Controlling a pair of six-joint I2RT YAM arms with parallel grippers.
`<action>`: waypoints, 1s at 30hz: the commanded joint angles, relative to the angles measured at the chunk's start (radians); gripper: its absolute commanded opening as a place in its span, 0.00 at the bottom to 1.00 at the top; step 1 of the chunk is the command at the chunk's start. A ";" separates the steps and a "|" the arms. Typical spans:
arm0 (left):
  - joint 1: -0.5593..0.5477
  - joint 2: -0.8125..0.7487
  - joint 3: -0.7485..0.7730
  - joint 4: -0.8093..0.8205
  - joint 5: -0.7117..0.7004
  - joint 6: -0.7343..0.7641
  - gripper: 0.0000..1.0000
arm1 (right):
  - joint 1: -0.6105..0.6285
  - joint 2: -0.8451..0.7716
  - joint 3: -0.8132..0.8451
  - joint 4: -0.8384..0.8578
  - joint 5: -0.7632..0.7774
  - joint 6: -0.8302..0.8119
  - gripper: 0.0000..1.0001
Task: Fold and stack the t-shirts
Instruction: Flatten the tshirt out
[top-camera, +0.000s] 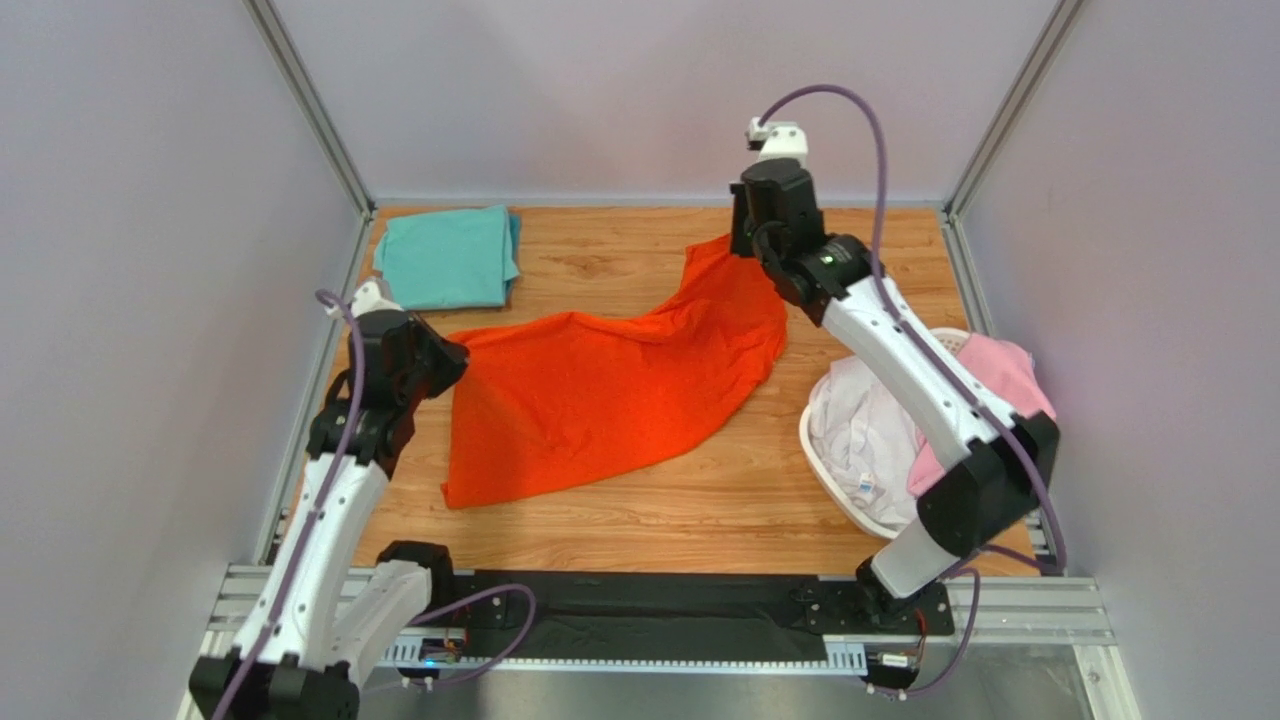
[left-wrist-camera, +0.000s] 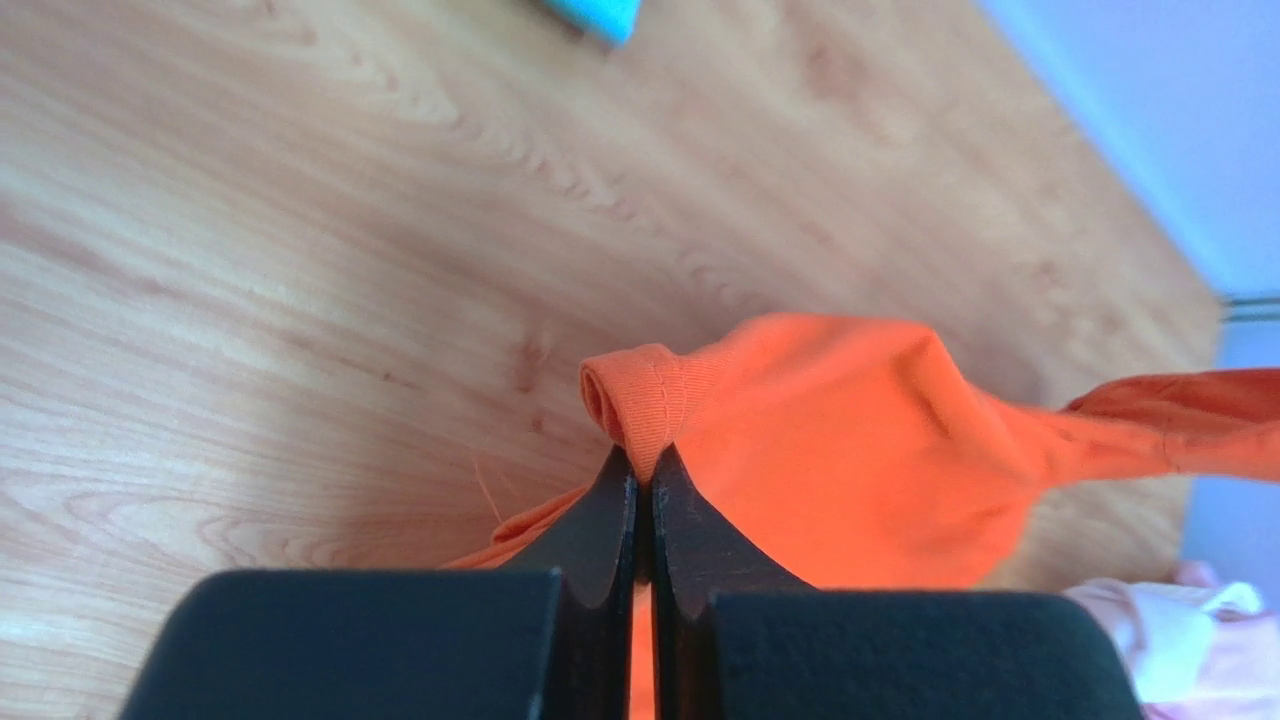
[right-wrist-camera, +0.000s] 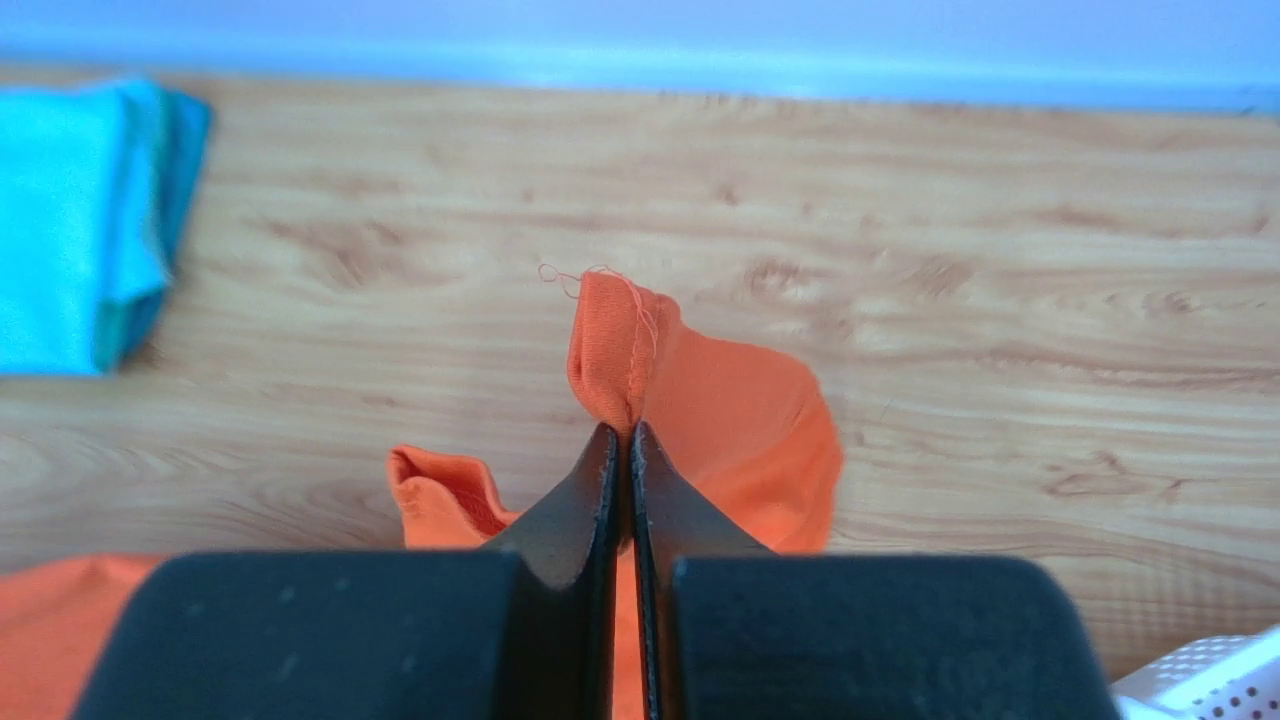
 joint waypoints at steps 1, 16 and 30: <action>0.001 -0.167 0.079 -0.061 -0.044 0.016 0.00 | -0.001 -0.149 -0.013 0.044 0.048 0.011 0.00; 0.001 -0.479 0.597 -0.277 -0.133 0.074 0.00 | 0.045 -0.545 0.310 -0.140 -0.167 -0.018 0.00; 0.001 -0.335 0.779 -0.317 -0.166 0.110 0.00 | 0.044 -0.438 0.489 -0.125 -0.160 -0.119 0.00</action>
